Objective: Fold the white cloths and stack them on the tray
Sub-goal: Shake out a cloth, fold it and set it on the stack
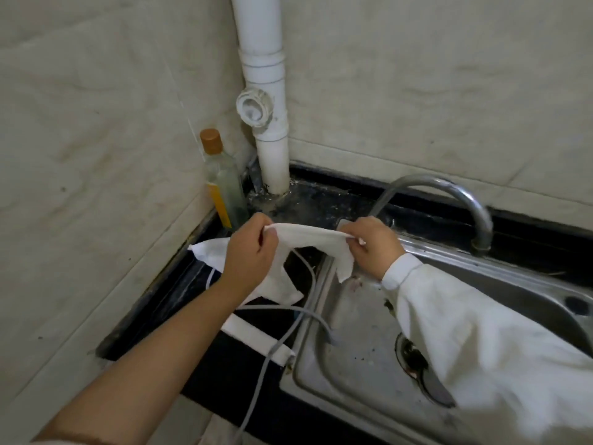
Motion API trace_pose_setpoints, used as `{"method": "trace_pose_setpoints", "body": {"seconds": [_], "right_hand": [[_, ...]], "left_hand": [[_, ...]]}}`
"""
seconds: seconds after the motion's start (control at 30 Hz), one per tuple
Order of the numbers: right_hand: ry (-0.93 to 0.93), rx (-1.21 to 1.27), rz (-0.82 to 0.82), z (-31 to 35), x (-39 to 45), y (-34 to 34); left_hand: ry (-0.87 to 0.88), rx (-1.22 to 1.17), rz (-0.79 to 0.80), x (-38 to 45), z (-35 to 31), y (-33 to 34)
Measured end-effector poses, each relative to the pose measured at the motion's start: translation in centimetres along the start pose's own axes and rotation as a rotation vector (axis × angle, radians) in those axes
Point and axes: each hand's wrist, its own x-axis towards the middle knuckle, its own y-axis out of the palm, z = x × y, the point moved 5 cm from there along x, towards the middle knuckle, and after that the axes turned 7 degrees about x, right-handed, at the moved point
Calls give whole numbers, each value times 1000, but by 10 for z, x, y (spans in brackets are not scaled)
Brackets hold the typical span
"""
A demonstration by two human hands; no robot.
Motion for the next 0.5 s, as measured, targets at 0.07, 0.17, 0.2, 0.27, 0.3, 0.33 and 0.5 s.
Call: {"method": "trace_pose_setpoints", "body": {"seconds": [0.07,0.17,0.2,0.27,0.3,0.33,0.5], "right_hand": [[48,19,-38,1,-23,-35],[137,32,-82,-12,-75,-88],[174,30,-98,-20,-96,-104],[281,-10,-130,-39,-148,-135],[341,-31,-147,-51,-176,-149],[399,-48,-167,-63,-205,-162],[709,-155,-284,-127,-372,-227]], "left_hand": [[117,-42,-6,7,-37,0],[256,-74,120,8,-97,23],[288,-62,192,5,-118,36],[364,-36,355,-10,-159,70],[401,-34,436,-20,-181,89],[436,-42,511,-33,-204,108],[534,-119,731,-116,-328,209]]}}
